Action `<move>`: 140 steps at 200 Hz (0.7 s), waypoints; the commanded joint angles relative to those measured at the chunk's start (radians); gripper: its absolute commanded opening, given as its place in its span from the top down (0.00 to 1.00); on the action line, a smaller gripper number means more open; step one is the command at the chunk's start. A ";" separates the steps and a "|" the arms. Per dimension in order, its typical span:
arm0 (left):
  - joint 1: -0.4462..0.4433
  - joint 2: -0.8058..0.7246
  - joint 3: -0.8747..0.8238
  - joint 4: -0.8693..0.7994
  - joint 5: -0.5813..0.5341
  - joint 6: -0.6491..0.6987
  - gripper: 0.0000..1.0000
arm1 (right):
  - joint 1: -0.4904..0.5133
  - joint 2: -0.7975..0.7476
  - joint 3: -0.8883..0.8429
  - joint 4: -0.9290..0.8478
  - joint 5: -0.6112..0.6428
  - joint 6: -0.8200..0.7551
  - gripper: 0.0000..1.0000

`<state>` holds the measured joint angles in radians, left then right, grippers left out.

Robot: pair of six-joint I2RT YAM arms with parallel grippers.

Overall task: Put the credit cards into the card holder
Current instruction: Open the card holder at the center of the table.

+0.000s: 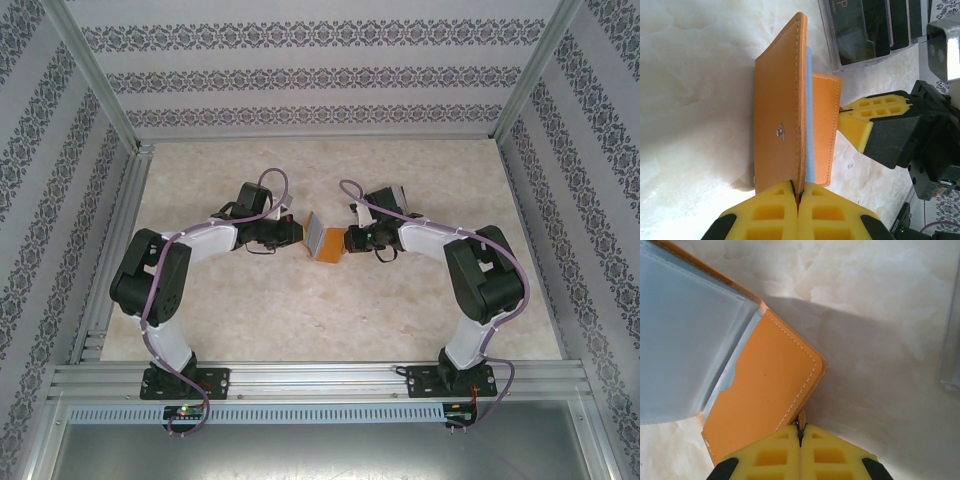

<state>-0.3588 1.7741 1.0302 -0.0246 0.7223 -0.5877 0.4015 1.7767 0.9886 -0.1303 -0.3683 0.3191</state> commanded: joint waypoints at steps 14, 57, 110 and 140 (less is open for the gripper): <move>-0.001 -0.057 0.096 -0.201 -0.107 0.076 1.00 | -0.013 -0.015 0.034 -0.033 -0.053 0.006 0.95; -0.010 -0.089 0.166 -0.392 -0.259 0.140 1.00 | -0.048 -0.090 0.089 -0.104 -0.148 0.018 0.74; -0.071 -0.071 0.262 -0.554 -0.447 0.167 1.00 | -0.004 -0.156 0.110 -0.047 -0.203 0.114 0.63; -0.116 -0.024 0.320 -0.608 -0.516 0.170 1.00 | 0.073 -0.027 0.125 0.084 -0.233 0.249 0.63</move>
<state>-0.4389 1.7203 1.2900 -0.5381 0.3016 -0.4473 0.4213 1.6554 1.1007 -0.1516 -0.5529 0.4408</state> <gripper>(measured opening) 0.059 0.371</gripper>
